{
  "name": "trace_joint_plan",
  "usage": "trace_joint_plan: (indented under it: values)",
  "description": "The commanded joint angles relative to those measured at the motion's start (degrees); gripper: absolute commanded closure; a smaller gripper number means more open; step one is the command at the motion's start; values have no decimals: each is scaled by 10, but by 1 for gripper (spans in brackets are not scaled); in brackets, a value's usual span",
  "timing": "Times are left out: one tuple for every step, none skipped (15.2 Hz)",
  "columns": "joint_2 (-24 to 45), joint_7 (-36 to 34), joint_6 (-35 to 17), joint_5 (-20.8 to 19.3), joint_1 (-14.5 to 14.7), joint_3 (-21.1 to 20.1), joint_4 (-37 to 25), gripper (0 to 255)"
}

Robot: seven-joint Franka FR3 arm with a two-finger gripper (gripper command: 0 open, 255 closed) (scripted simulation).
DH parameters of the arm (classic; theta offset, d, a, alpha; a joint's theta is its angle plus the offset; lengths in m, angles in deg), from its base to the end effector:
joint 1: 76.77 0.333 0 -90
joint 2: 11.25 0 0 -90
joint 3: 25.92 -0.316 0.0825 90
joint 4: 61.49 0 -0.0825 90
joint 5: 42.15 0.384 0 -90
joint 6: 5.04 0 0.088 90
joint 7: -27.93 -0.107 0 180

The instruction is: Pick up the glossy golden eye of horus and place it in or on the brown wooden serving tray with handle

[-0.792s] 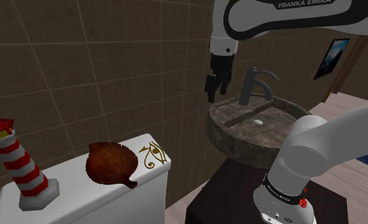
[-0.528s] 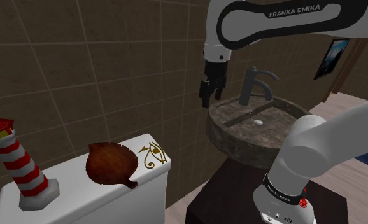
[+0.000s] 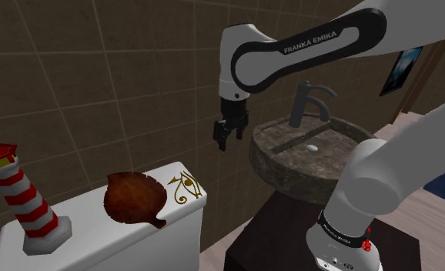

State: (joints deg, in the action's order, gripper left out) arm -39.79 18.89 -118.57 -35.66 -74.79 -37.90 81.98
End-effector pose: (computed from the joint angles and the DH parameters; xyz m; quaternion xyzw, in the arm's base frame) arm 0.3777 0.1032 0.4493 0.9999 0.0063 -0.0157 0.0011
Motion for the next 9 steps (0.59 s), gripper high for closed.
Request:
trace_joint_plan:
  values:
    - [37, -14, -38, 3, 2, -13, -3, 0]
    - [56, -22, -56, 3, 3, -21, -6, 0]
    - [76, -31, -74, 3, 4, -29, -10, 0]
    - [96, -40, -91, 1, 5, -36, -15, 0]
    - [117, -49, -107, -1, 6, -43, -20, 0]
    - [138, -59, -123, -4, 7, -50, -27, 0]
    - [159, -69, -139, -8, 7, -57, -34, 0]
    - [181, -80, -154, -14, 8, -63, -42, 0]
    - [203, -91, -169, -20, 8, -69, -51, 0]
